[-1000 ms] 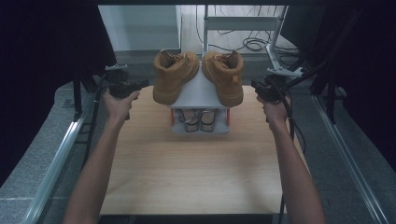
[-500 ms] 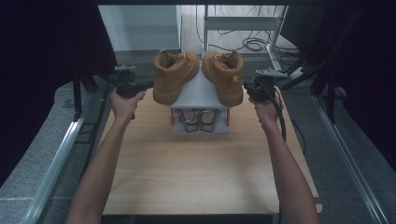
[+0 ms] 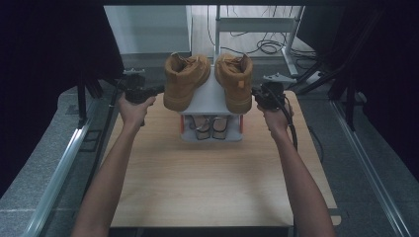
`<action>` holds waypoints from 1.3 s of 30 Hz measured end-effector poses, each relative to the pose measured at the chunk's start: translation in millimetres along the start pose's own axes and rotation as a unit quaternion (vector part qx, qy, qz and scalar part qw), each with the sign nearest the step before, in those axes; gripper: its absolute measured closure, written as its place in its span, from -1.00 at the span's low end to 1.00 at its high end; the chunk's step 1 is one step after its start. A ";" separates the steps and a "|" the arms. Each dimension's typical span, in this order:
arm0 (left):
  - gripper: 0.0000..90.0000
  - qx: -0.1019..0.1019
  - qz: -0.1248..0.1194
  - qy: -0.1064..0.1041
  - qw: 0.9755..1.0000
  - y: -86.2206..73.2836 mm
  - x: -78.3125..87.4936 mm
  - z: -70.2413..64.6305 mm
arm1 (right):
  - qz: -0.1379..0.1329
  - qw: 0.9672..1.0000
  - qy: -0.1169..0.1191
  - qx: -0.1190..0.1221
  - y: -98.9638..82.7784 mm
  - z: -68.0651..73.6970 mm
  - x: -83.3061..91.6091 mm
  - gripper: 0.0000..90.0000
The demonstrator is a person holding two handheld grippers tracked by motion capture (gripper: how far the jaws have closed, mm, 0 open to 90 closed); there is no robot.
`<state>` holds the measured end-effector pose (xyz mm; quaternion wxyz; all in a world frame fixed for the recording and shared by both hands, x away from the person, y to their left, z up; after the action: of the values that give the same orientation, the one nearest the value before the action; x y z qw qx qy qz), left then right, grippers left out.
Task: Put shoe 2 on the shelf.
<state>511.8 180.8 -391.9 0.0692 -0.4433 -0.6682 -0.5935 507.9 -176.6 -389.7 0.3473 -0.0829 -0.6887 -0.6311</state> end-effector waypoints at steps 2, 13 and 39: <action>1.00 0.002 0.000 -0.003 1.000 0.0 0.1 -0.2 | -0.001 1.000 0.000 0.005 0.1 3.0 -1.1 0.98; 1.00 0.005 -0.013 -0.055 0.998 10.5 -8.2 -29.3 | -0.006 1.000 0.006 0.005 -0.5 7.6 -2.5 0.99; 1.00 0.019 -0.031 -0.084 0.996 15.1 -20.3 -47.8 | -0.011 1.000 0.019 -0.018 17.8 3.6 -24.4 0.99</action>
<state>513.4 128.1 -379.7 0.0029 -0.4687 -0.6964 -0.5434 534.5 -162.0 -389.4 0.3521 -0.0699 -0.6712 -0.6486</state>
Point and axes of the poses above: each handheld gripper's, and its own axes: x roughly backward along the jaws, y roughly out of its top, z roughly to its left, the point moved 6 cm from there along -x, roughly forward along the jaws, and after that the axes turned 10 degrees about z, right-handed, at the moved point
